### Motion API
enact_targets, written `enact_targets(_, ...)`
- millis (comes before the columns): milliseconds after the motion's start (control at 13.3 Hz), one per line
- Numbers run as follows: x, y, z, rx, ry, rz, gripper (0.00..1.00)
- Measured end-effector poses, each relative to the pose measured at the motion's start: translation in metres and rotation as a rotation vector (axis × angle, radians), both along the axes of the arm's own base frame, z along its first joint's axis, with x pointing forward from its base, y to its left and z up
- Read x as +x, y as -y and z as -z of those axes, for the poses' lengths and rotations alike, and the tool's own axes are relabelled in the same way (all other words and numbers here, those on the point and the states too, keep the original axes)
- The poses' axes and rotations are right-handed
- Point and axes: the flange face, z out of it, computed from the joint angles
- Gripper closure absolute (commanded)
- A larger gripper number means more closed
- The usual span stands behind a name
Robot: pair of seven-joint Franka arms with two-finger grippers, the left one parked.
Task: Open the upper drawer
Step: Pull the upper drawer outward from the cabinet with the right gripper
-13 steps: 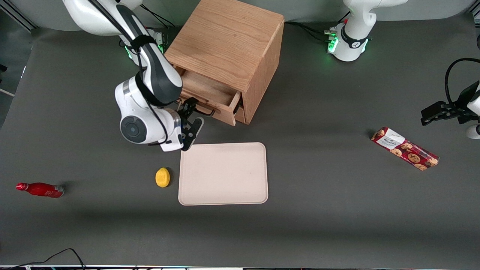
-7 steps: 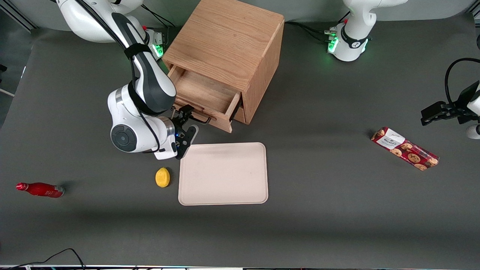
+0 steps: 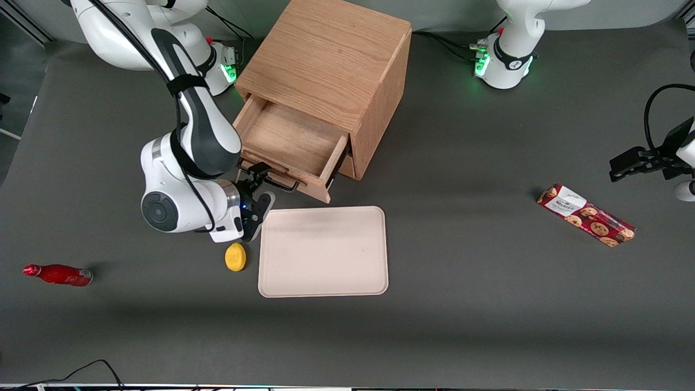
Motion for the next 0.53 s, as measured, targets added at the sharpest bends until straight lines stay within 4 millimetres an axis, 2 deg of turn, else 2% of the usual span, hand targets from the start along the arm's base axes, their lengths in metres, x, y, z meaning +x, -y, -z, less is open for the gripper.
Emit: enact_targets(526, 0.024, 0.02, 0.0, 0.013, 0.029, 0.014, 0.0)
